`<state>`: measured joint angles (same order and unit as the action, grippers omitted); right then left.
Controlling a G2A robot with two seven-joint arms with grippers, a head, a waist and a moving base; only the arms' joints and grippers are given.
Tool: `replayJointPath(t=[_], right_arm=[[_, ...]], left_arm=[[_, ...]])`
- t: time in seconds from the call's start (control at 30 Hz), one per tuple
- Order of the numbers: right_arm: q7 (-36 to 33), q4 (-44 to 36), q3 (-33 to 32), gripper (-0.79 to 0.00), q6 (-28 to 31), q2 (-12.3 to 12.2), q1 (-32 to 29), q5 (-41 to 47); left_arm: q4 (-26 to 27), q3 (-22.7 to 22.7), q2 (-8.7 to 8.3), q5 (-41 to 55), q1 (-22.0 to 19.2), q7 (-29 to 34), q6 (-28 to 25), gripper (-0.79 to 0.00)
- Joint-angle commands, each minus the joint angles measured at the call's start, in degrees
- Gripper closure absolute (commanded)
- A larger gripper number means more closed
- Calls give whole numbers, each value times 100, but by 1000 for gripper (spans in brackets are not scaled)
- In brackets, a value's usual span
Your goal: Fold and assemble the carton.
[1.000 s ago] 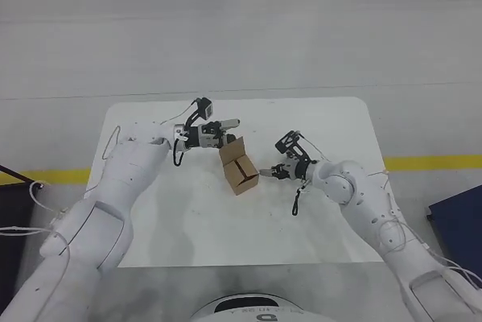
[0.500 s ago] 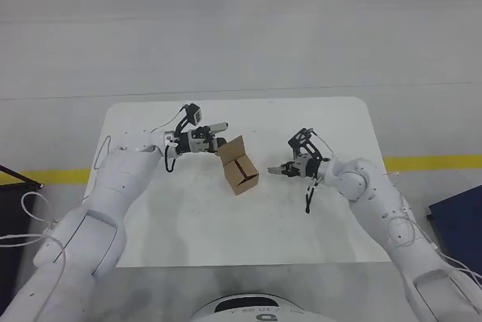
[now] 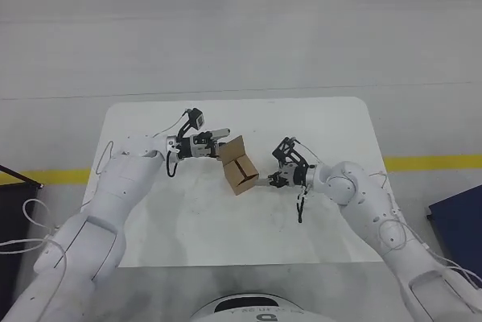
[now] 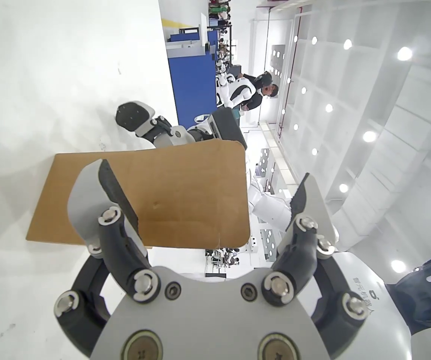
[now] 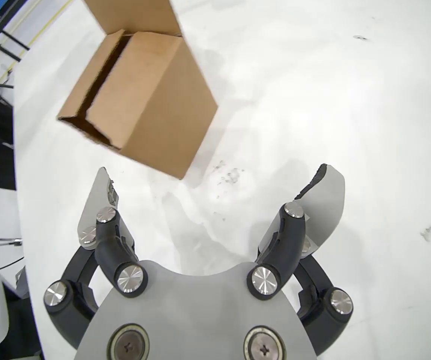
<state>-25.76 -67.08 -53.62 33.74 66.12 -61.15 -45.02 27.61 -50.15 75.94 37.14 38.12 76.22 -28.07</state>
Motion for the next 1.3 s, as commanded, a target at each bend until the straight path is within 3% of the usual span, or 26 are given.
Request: replayJointPath(t=[0.0, 0.4, 0.47, 0.57, 0.67, 0.77, 1.07, 1.13, 1.27], right_arm=[[167, 147, 63, -785, -247, 40, 65, -98], [876, 615, 70, -785, -972, 187, 372, -198], [1457, 452, -146, -785, -1154, 148, 326, -347], [1924, -228, -881, -785, -815, -67, -41, -334], [1809, -1075, -1489, -785, -629, -264, -633, -525], [1464, -1518, -1698, -785, -800, -333, -943, -686], [1385, -1537, -1715, -785, -872, -335, -966, -665], [1329, -1633, -1611, -785, -763, -352, -965, -1185], [1662, -1909, -1399, -785, 480, -452, -1073, -2567]], left_arm=[[-10, -44, -14, 11, 5, -25, -24, -785], [162, -270, -129, -15, 192, -57, -55, -785], [166, -349, -156, 38, 211, -89, -88, -785], [214, -482, -225, 51, 214, -116, -115, -785], [272, -584, -285, 33, 230, -105, -104, -785], [295, -654, -321, -10, 242, -163, -158, -785], [290, -664, -323, -9, 243, -184, -169, -785], [416, -632, -315, -51, 313, -230, -113, -785], [824, -633, -347, -195, 480, -207, -12, -785]])
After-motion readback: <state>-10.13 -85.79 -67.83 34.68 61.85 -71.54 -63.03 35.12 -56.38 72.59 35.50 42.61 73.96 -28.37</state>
